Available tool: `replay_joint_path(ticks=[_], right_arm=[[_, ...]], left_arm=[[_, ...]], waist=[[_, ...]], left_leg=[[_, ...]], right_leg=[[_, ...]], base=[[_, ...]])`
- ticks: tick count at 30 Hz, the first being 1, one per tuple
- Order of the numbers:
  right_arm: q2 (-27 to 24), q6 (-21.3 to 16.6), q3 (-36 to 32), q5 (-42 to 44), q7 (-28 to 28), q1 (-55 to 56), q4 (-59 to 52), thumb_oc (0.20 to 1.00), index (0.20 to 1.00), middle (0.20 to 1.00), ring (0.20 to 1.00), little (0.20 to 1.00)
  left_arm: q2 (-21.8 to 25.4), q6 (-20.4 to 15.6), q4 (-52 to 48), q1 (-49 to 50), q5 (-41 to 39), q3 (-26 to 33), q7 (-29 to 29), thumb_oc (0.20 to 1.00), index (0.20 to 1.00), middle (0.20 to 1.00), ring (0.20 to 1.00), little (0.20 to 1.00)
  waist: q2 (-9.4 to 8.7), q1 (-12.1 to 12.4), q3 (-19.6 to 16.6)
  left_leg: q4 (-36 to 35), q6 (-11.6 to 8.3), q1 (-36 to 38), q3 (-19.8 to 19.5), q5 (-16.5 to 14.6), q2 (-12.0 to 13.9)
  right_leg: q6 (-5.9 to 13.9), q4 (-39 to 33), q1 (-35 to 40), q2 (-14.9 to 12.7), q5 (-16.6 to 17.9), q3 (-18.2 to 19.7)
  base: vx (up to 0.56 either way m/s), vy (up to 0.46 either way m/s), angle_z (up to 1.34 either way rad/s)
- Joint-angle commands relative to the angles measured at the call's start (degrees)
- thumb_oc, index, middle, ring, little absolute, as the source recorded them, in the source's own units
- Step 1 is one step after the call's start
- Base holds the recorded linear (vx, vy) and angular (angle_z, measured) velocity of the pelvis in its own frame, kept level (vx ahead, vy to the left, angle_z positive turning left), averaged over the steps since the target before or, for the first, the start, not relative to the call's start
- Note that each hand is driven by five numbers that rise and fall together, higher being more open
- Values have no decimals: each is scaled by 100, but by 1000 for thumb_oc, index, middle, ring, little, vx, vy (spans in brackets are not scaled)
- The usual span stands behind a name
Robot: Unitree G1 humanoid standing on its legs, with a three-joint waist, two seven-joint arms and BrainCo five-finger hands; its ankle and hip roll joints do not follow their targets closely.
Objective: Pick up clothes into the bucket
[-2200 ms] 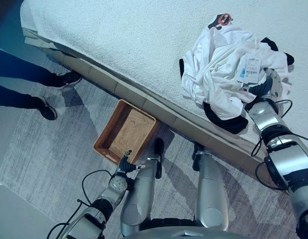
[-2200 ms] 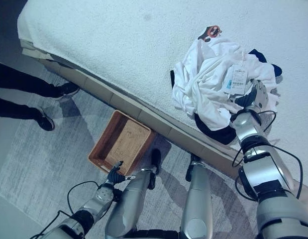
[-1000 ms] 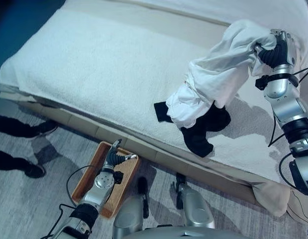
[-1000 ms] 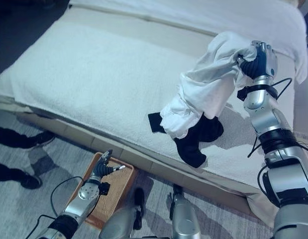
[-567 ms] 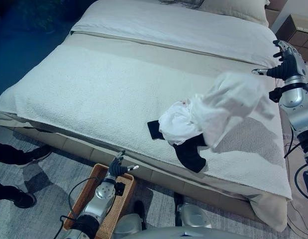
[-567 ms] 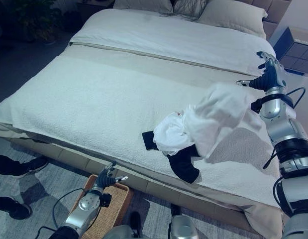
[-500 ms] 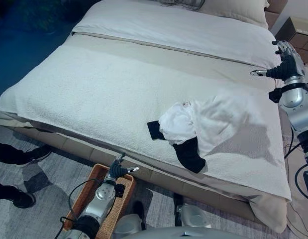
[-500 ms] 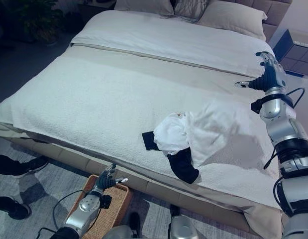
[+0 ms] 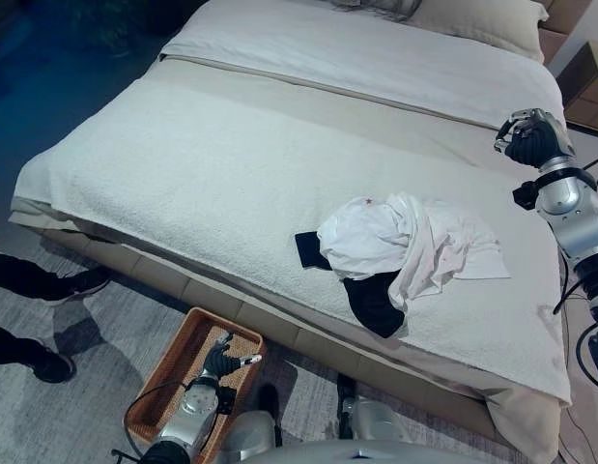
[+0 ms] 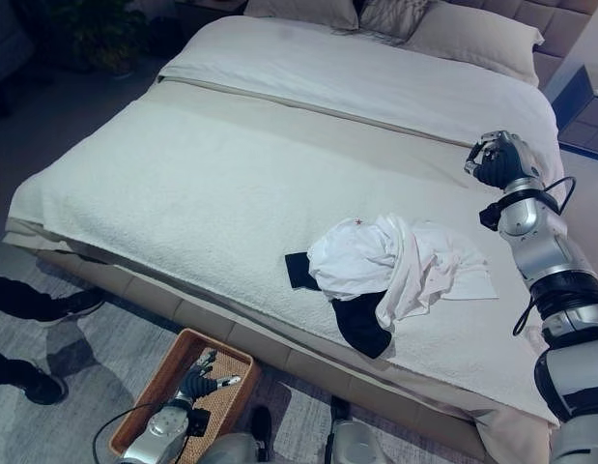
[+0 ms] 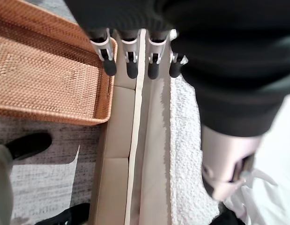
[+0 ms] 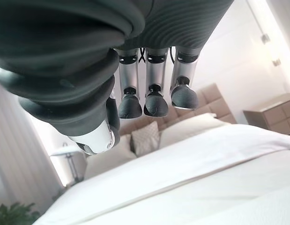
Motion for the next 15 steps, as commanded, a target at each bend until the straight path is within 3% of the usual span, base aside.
replay_joint_path(ticks=[1, 7, 15], right_arm=[[-83, -112, 355, -59, -124, -563, 421, 1000, 1000, 1000, 1000, 1000], [287, 85, 514, -248, -262, -864, 1435, 1000, 1000, 1000, 1000, 1000], [755, 346, 222, -369, -774, -1295, 2884, 1000, 1000, 1000, 1000, 1000]], left_arm=[[94, -72, 81, -198, 4, 34, 110, 1000, 1000, 1000, 1000, 1000], [45, 23, 562, -274, 206, -71, 199, 1000, 1000, 1000, 1000, 1000], [-134, 206, 1657, -356, 383, -53, 402, 1000, 1000, 1000, 1000, 1000]], waist=[[-175, 119, 173], [-44, 186, 397], [337, 235, 867]], left_leg=[[484, -282, -759, -291, -14, -8], [565, -264, -1002, -298, 39, -24], [1070, -159, -1512, -369, -57, -169]], right_leg=[[309, 827, -179, -208, -680, -71], [312, 945, -442, -248, -657, -108], [232, 1870, -1035, -433, -963, -49]], base=[[-112, -5, 1], [-37, 7, 5], [-18, 29, 7]])
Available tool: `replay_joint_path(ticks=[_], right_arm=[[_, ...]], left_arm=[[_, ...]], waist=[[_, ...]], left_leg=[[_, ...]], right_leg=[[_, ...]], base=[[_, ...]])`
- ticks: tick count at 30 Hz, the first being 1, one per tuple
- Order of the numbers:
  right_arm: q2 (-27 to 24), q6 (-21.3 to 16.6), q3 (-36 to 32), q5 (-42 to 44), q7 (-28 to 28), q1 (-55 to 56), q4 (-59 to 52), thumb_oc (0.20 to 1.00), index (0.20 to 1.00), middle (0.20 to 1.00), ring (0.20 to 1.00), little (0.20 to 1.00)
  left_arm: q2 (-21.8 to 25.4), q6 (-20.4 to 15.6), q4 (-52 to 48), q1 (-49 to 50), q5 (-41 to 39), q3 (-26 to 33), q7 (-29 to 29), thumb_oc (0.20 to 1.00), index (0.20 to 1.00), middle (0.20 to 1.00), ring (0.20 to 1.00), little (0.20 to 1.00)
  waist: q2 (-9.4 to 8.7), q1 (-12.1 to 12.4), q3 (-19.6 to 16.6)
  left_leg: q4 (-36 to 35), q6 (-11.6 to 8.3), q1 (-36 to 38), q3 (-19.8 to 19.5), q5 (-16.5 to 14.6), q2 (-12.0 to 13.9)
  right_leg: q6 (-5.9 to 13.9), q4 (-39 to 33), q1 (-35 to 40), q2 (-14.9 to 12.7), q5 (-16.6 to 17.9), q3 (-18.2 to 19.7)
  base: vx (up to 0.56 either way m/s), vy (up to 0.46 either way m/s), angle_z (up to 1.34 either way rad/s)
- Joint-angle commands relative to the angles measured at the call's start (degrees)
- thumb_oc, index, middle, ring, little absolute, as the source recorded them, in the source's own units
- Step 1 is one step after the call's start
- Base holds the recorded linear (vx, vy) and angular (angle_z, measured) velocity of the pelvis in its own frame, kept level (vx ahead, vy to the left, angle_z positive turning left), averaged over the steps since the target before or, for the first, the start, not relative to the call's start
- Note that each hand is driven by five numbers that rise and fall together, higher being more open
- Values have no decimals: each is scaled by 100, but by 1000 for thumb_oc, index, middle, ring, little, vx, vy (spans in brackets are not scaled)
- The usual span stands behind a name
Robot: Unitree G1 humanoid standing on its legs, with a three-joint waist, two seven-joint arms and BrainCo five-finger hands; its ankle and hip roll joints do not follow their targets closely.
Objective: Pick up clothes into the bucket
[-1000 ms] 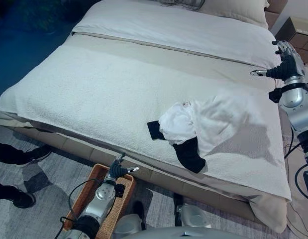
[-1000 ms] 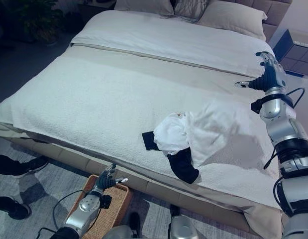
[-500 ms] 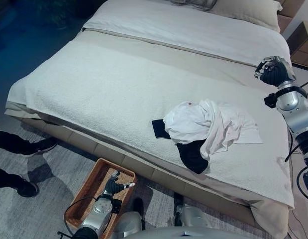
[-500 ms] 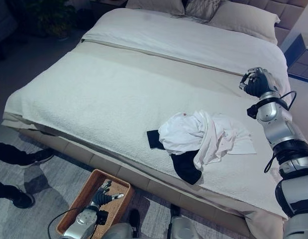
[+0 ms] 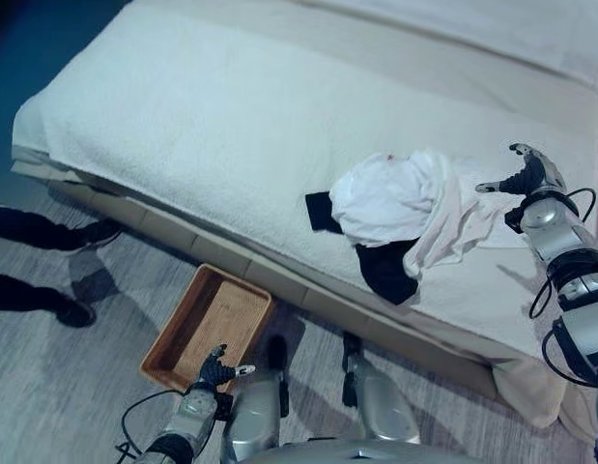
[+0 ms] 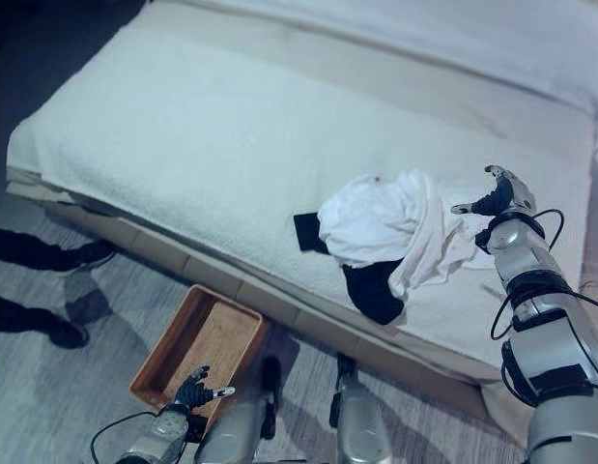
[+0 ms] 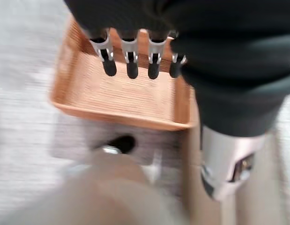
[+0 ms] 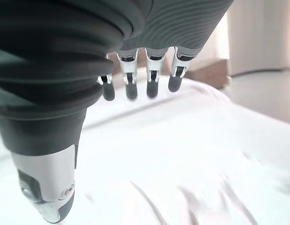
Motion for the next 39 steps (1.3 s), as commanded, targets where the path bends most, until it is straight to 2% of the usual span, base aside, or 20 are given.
replay_joint_path(ticks=[1, 7, 12, 19, 20, 21, 22, 30, 39], right_arm=[[-112, 13, -77, -140, -474, -514, 204, 1000, 1000, 1000, 1000, 1000], [-267, 114, -177, -221, -759, -640, 537, 1000, 1000, 1000, 1000, 1000], [-356, 128, -66, -224, -914, -880, 625, 1000, 1000, 1000, 1000, 1000], [-395, 100, 244, -221, -1001, -1199, 780, 1000, 1000, 1000, 1000, 1000], [-388, 103, 374, -246, -977, -1333, 774, 652, 652, 652, 652, 652], [-388, 102, 376, -246, -976, -1336, 775, 523, 523, 523, 523, 523], [-399, 104, 408, -274, -964, -1344, 808, 200, 200, 200, 200, 200], [-393, 55, 572, -389, -910, -1438, 820, 200, 200, 200, 200, 200], [-608, -9, 577, -297, -903, -1616, 677, 200, 200, 200, 200, 200]], left_arm=[[56, 13, 113, 130, 196, -49, 233, 1000, 1000, 1000, 1000, 1000], [-17, -13, 112, 125, -68, 14, 419, 1000, 1000, 1000, 1000, 1000], [-115, -163, -270, 42, -442, -134, 555, 1000, 1000, 1000, 1000, 1000], [-165, -271, -968, -237, -587, -617, 622, 1000, 1000, 1000, 1000, 1000], [-157, -281, -1022, -344, -602, -687, 630, 1000, 1000, 1000, 1000, 1000], [-158, -281, -1022, -345, -602, -686, 630, 1000, 1000, 1000, 1000, 1000], [-167, -290, -1022, -367, -590, -732, 631, 1000, 1000, 1000, 1000, 1000], [-163, -293, -822, -486, -462, -786, 622, 1000, 1000, 1000, 1000, 1000], [-82, -276, -503, -520, -380, -606, 615, 1000, 1000, 1000, 1000, 1000]], waist=[[-115, 141, -40], [83, 176, 351], [184, 176, 604], [275, 214, 619], [269, 222, 619], [270, 220, 619], [280, 227, 619], [283, 252, 619], [110, 197, 589]], left_leg=[[728, -130, -626, -232, -101, -110], [1410, -98, -1167, -289, -291, -197], [1673, -123, -1551, -384, -290, -222], [1602, -174, -1994, -521, -151, -224], [1551, -193, -2054, -558, -104, -220], [1551, -193, -2056, -559, -104, -220], [1529, -199, -2067, -574, -85, -227], [1004, -275, -1759, -761, 152, -189], [562, -331, -1221, -780, 284, -106]], right_leg=[[258, 1442, -170, -331, -959, 79], [175, 2262, -709, -514, -1264, 79], [114, 2636, -1085, -584, -1389, 66], [77, 2844, -1607, -622, -1458, -16], [77, 2857, -1680, -630, -1464, -52], [77, 2857, -1681, -630, -1464, -53], [75, 2872, -1707, -640, -1471, -66], [92, 2633, -1478, -621, -1420, -209], [158, 2130, -941, -528, -1216, -299]], base=[[-43, 18, 9], [-27, -22, 16], [-35, -43, 15], [-16, -60, 6], [-12, -61, 5], [-4, -52, 11], [6, -29, 8], [2, -39, 7], [-5, -6, 4]])
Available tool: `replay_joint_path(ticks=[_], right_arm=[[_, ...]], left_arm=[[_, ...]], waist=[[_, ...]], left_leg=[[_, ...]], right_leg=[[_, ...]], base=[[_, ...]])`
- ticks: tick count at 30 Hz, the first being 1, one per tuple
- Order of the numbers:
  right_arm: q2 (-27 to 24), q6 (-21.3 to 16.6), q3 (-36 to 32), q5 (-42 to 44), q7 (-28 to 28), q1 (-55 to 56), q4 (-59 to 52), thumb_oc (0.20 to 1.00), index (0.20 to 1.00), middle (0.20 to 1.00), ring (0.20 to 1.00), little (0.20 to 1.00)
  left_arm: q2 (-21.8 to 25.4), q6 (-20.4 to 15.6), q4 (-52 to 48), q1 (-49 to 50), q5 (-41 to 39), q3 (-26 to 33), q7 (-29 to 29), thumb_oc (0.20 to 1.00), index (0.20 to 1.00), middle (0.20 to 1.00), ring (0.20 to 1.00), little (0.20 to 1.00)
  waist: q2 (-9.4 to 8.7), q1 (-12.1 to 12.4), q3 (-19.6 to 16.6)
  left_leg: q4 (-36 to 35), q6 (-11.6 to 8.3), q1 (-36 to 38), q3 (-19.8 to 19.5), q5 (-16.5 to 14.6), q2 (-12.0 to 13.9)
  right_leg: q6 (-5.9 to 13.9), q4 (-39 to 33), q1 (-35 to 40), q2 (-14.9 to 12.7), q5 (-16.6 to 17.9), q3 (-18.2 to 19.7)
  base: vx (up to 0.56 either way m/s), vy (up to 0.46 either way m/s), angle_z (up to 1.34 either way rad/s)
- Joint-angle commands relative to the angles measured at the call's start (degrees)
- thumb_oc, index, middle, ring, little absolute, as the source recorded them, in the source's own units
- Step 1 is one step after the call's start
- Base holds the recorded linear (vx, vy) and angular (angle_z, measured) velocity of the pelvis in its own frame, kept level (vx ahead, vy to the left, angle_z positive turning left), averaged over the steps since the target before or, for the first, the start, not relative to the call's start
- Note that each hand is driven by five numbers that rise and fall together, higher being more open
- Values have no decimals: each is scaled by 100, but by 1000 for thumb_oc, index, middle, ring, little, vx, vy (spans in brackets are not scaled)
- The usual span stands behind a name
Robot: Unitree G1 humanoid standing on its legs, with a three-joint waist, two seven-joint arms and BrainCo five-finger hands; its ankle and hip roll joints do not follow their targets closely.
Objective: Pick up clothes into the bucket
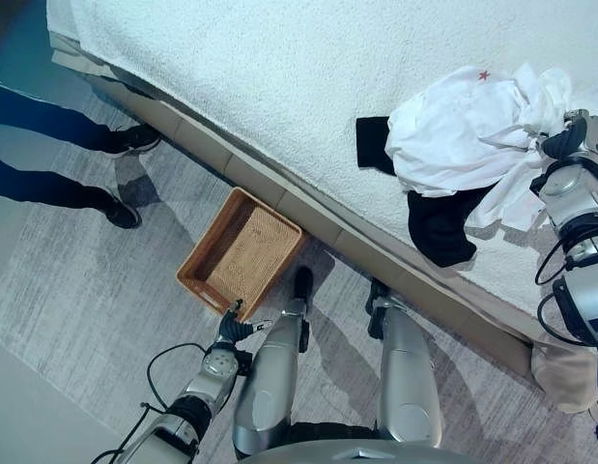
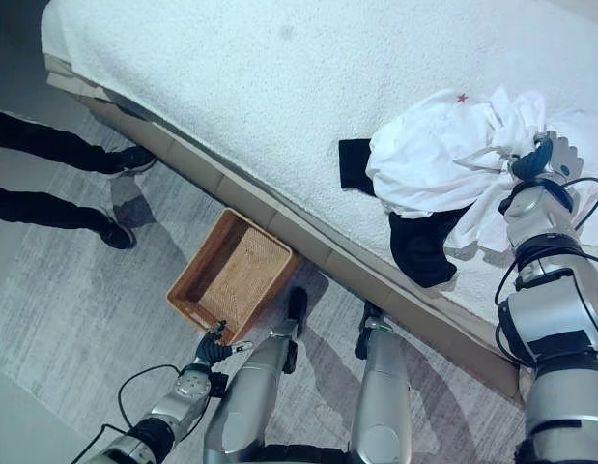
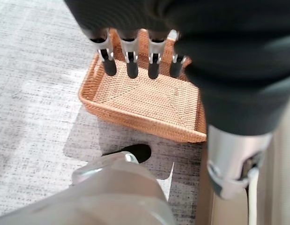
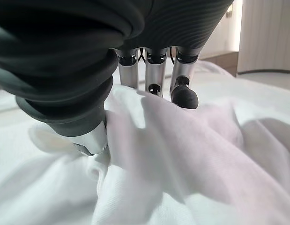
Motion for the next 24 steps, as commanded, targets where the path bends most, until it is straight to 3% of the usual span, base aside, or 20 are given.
replay_joint_path(ticks=[1, 9, 16, 24], right_arm=[[-523, -149, 292, -17, -133, -487, -140, 200, 200, 200, 200, 200], [-598, -280, 400, 138, -25, -642, -634, 200, 200, 200, 200, 200], [-657, -520, 406, 493, 124, -706, -1695, 200, 200, 200, 200, 200], [-975, -739, -8, 778, 126, -362, -3175, 200, 200, 200, 200, 200]], left_arm=[[20, -40, 34, 244, 20, -65, 37, 1000, 1000, 1000, 1000, 1000], [183, 6, 244, 288, 134, 173, -68, 1000, 1000, 1000, 1000, 1000], [353, 47, 469, 451, 236, 510, -198, 1000, 1000, 1000, 1000, 1000], [538, 24, 17, 719, 248, 823, -317, 1000, 1000, 1000, 1000, 1000]], waist=[[-166, -57, -126], [-524, -142, -556], [-848, -259, -1054], [-1014, -282, -1549]], left_leg=[[192, -237, -211, -151, 37, 118], [24, -254, 266, 66, -59, 226], [-117, -229, 711, 422, -206, 301], [-131, -197, 1136, 652, -406, 332]], right_leg=[[385, 227, 468, -69, -392, 97], [488, -408, 1006, 115, -79, 209], [630, -1131, 1498, 270, 232, 469], [687, -1511, 2008, 338, 273, 567]], base=[[0, 0, 0], [26, 27, -6], [45, 56, -34], [54, 37, -24]])
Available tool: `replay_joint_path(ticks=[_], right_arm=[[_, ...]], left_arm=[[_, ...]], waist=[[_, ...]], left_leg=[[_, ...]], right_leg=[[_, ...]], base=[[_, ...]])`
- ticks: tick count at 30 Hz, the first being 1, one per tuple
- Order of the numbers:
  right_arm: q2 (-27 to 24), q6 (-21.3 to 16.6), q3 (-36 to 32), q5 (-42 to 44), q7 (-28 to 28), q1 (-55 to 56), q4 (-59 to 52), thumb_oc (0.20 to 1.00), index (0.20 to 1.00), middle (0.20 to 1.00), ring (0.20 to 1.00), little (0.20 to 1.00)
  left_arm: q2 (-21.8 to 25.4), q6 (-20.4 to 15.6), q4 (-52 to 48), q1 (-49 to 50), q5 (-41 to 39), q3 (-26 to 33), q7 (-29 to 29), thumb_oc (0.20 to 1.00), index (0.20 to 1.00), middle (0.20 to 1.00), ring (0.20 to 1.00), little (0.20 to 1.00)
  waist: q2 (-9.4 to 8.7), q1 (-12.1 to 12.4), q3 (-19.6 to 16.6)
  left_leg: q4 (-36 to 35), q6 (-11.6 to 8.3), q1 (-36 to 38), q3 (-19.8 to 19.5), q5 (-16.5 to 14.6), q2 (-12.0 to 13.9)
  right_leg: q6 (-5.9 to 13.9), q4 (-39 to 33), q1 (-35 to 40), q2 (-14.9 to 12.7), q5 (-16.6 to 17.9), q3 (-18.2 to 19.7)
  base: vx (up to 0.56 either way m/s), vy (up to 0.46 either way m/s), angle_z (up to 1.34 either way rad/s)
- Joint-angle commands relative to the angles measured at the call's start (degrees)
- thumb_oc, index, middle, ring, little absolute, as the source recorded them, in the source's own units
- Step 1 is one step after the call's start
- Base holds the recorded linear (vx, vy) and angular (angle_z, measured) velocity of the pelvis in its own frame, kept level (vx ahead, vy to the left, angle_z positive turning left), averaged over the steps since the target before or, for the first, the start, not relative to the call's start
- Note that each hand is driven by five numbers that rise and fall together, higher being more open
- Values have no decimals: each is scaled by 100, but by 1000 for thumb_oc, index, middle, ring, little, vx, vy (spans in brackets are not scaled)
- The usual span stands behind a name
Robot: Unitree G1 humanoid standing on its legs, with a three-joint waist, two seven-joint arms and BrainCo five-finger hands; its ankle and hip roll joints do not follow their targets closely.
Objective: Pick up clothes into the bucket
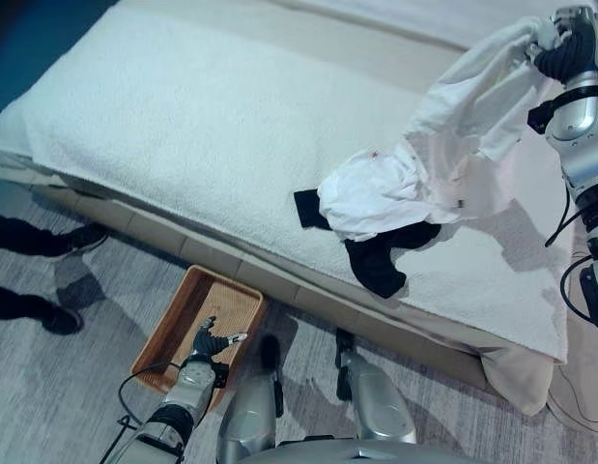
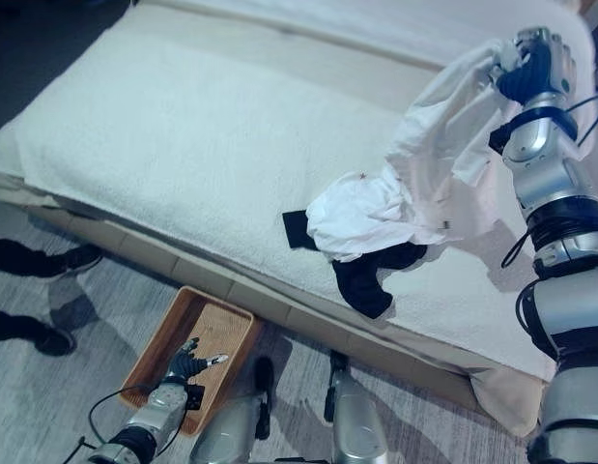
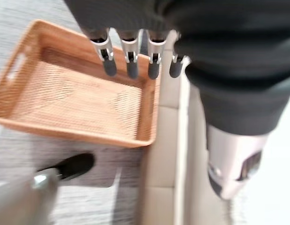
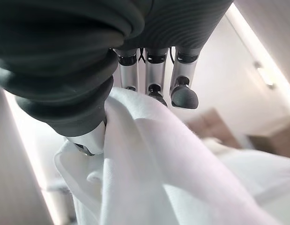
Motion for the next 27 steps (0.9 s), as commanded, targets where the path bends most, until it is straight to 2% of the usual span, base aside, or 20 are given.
replay_joint_path(ticks=[1, 3, 6, 7, 10, 12, 15, 20, 27], right_arm=[[-491, -304, -107, 177, -171, -169, -552, 200, 200, 200, 200, 200], [-678, -311, -315, 164, -257, -62, -1004, 200, 200, 200, 200, 200], [-719, -301, -416, 165, -274, 41, -1128, 200, 200, 200, 200, 200], [-797, -317, -612, 221, -292, 197, -1517, 200, 200, 200, 200, 200], [-790, -321, -864, 275, -258, 447, -1955, 200, 200, 200, 200, 200], [-791, -304, -896, 278, -241, 514, -2041, 200, 200, 200, 200, 200], [-752, -281, -805, 377, -34, 548, -2309, 200, 200, 200, 200, 200], [-725, -312, -569, 734, 294, 500, -2445, 200, 200, 200, 200, 200], [-585, -439, -135, 1744, 1085, 673, -3038, 200, 200, 200, 200, 200]], left_arm=[[205, -119, -487, 347, 146, 68, -57, 1000, 1000, 1000, 1000, 1000], [362, -231, -1431, 400, -20, 142, -109, 1000, 1000, 1000, 1000, 1000], [432, -237, -1767, 433, -108, 159, -142, 1000, 1000, 1000, 1000, 1000], [583, -314, -2615, 446, -295, 262, -201, 1000, 1000, 1000, 1000, 1000], [800, -385, -3499, 283, -498, 368, -267, 1000, 1000, 1000, 1000, 1000], [850, -405, -3681, 198, -542, 381, -272, 1000, 1000, 1000, 1000, 1000], [1080, -478, -4565, -371, -767, 292, -352, 1000, 1000, 1000, 1000, 1000], [1150, -465, -4868, -1194, -799, -24, -364, 1000, 1000, 1000, 1000, 1000], [1007, -394, -4372, -2865, -609, -706, -173, 1000, 1000, 1000, 1000, 1000]], waist=[[-171, 26, -319], [-209, 13, -492], [-233, 17, -552], [-253, -6, -669], [-283, -62, -859], [-291, -74, -914], [-304, -158, -1125], [-318, -260, -1314], [-279, -413, -1433]], left_leg=[[547, -151, -411, -164, -285, 3], [555, -144, -274, -131, -358, 29], [554, -146, -221, -120, -379, 40], [544, -145, -120, -114, -415, 54], [483, -149, 51, -79, -457, 100], [450, -151, 104, -67, -462, 108], [355, -160, 291, -14, -488, 143], [259, -175, 466, 18, -497, 163], [124, -204, 627, 49, -457, 185]], right_leg=[[474, 581, 248, -243, -607, -8], [481, 514, 405, -248, -624, -6], [481, 483, 483, -250, -634, -26], [476, 453, 588, -235, -663, -31], [477, 384, 761, -229, -693, -28], [476, 358, 809, -226, -706, -25], [474, 276, 977, -202, -731, -18], [465, 203, 1141, -194, -748, 0], [463, 150, 1257, -190, -746, 13]], base=[[82, 26, -1], [74, 10, 0], [45, -2, 0], [79, -7, -1], [86, -6, -4], [51, 0, -5], [66, -5, -5], [49, -10, -5], [12, -1, -3]])
